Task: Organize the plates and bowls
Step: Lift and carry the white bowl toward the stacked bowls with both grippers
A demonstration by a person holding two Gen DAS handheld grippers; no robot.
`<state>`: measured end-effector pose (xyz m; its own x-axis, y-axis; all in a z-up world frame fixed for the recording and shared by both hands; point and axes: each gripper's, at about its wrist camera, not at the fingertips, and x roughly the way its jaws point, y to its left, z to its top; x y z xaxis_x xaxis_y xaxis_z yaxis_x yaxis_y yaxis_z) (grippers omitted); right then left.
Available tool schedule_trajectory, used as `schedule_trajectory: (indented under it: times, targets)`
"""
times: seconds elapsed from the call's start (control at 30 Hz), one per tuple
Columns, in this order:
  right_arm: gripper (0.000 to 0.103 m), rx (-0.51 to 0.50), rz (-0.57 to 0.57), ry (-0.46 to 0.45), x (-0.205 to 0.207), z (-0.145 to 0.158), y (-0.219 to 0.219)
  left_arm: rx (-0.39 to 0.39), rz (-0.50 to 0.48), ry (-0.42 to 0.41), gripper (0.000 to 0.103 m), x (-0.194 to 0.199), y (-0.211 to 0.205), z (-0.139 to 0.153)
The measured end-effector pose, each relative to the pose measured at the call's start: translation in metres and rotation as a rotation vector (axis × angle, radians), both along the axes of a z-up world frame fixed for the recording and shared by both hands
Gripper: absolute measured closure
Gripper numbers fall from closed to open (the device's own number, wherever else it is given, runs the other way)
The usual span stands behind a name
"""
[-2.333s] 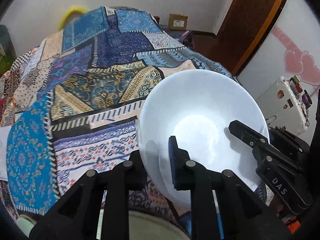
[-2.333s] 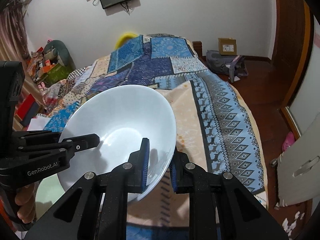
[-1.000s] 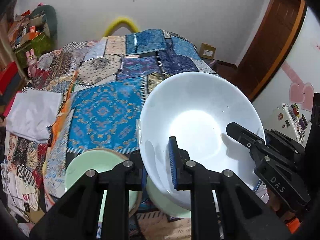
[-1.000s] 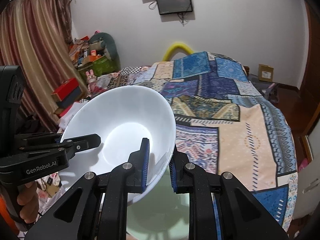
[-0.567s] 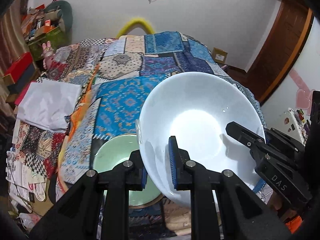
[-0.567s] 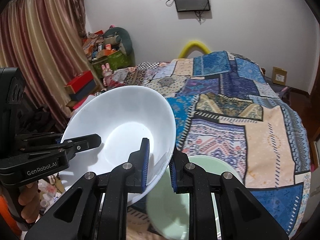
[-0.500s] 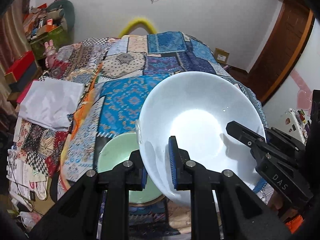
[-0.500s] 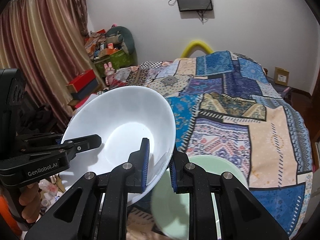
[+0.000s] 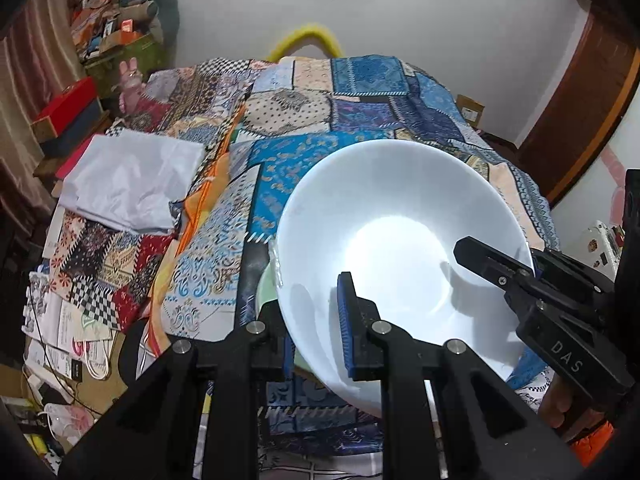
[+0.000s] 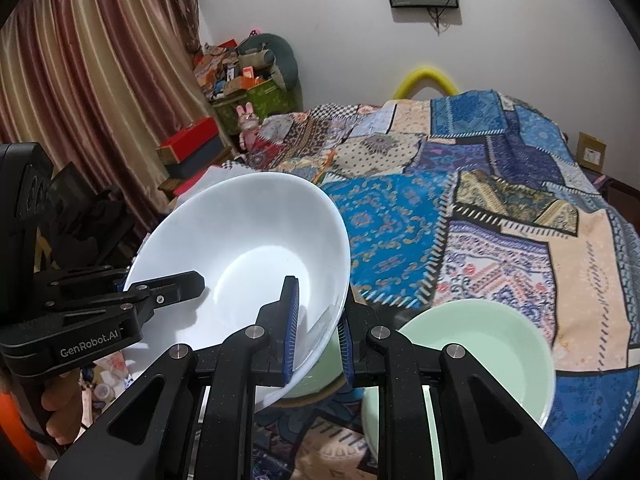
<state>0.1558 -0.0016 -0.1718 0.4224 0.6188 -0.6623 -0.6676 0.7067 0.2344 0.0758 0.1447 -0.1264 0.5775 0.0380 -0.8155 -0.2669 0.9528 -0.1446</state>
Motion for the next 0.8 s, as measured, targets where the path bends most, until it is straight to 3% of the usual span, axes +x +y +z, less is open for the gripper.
schedule_trajectory:
  times: [0.8]
  targets:
    - [0.086,-0.069,0.016,0.156,0.013,-0.061,0.024,-0.059,0.010,0.152,0.085,0.019,0.022,-0.075]
